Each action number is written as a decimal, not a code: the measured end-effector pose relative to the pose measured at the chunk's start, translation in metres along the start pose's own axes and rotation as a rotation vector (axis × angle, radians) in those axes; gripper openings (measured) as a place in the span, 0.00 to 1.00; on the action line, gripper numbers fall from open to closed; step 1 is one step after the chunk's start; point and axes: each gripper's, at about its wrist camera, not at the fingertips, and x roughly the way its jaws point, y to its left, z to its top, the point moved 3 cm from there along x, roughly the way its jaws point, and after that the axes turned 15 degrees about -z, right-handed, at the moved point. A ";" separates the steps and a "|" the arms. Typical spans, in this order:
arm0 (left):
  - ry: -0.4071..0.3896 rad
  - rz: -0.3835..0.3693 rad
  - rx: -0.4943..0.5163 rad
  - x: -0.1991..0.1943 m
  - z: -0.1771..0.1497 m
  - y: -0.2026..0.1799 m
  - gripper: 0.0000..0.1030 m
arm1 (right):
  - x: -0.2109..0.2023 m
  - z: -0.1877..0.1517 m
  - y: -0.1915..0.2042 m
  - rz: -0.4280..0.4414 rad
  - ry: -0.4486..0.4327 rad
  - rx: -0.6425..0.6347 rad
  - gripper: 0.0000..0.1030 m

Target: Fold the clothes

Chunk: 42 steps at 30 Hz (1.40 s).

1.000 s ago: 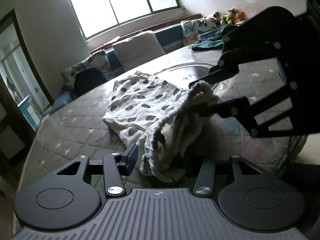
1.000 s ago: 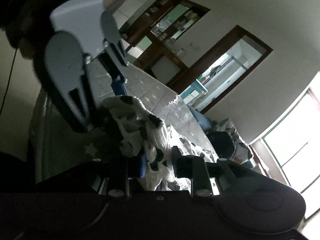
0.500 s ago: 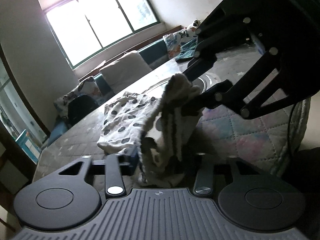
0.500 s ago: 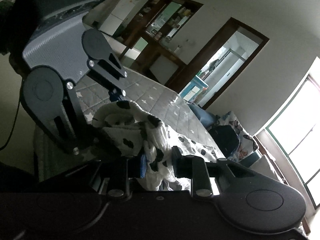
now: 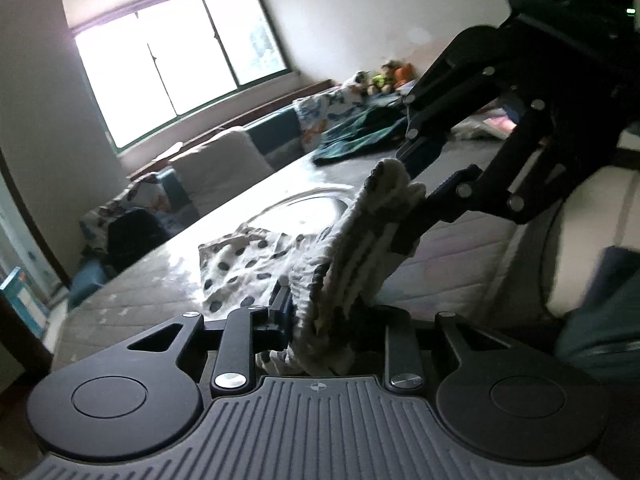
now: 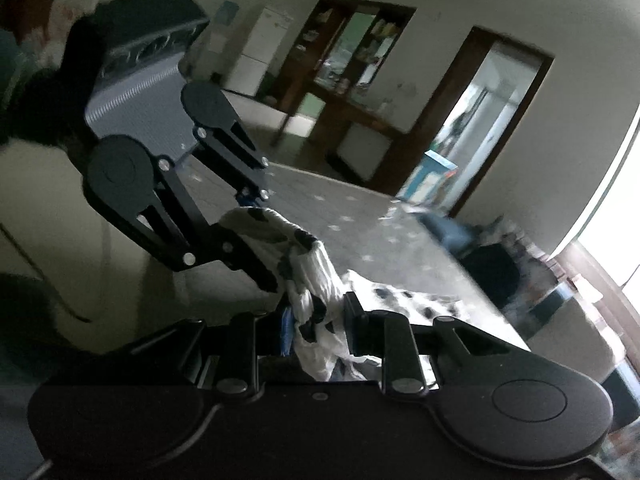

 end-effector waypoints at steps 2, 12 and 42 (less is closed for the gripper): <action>-0.005 -0.020 0.012 -0.012 0.006 -0.008 0.28 | -0.020 0.007 -0.004 0.059 0.017 0.046 0.26; -0.034 -0.035 -0.107 0.014 0.025 0.038 0.28 | -0.003 0.018 -0.044 0.074 0.043 0.200 0.26; 0.098 -0.027 -0.507 0.244 0.023 0.275 0.30 | 0.239 -0.105 -0.187 -0.150 0.337 0.690 0.26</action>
